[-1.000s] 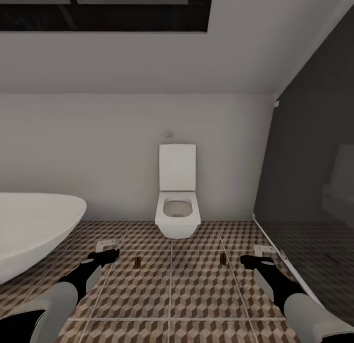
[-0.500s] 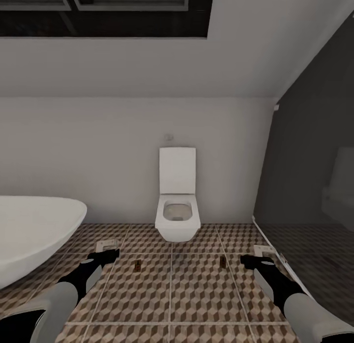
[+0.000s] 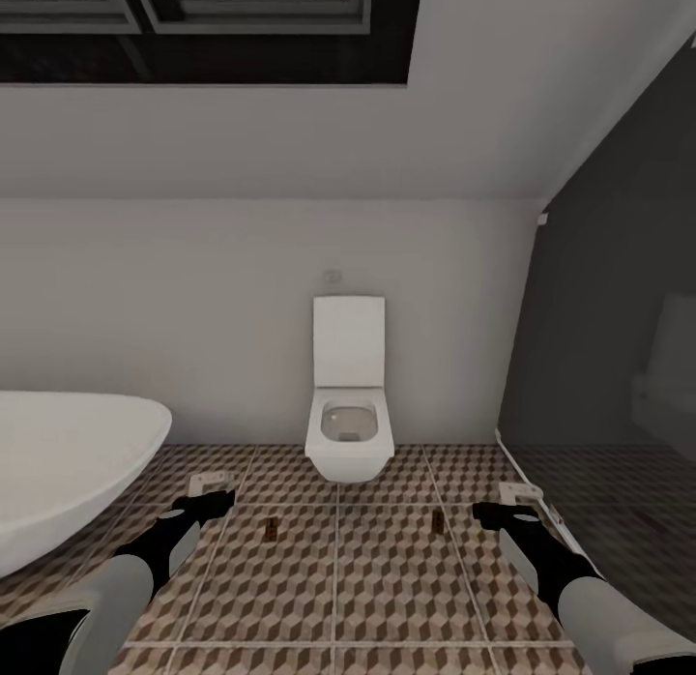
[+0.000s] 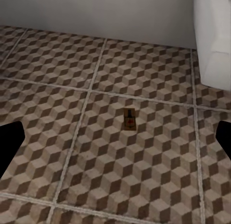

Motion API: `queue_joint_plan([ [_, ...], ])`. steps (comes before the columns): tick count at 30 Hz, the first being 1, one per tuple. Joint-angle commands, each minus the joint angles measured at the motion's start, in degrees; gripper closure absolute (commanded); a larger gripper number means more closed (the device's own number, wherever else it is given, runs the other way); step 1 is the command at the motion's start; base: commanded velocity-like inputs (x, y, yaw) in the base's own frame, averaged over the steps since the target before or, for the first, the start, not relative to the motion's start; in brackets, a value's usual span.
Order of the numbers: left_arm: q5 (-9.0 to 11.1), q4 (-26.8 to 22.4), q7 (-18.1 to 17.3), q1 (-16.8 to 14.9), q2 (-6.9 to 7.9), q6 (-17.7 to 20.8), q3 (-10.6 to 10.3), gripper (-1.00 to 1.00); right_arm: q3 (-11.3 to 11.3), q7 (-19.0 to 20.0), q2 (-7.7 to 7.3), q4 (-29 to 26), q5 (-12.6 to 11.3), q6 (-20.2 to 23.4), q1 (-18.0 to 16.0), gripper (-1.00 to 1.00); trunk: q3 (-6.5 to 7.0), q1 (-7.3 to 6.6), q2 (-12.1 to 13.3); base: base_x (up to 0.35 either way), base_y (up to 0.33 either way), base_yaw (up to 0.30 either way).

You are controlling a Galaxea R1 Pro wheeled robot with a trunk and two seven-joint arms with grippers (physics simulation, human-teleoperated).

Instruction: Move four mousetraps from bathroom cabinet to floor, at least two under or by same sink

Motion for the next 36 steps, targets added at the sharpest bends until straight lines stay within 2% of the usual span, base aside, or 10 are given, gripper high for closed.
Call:
queue_joint_plan([
  [1,-0.03,0.01,0.04,-0.03,-0.02,-0.04,0.25,-1.0,0.49,-0.41,-0.07,-0.13,-0.54,0.32,-0.02,-1.0,0.12,-0.23,0.39,0.0,0.0,0.0],
  [36,0.15,0.11,0.0,-0.03,-0.02,0.04,0.25,-1.0,0.57,-0.41,-0.07,-0.13,-0.54,0.32,-0.02,-1.0,6.4,-7.92,14.42,0.0,0.0,0.0],
])
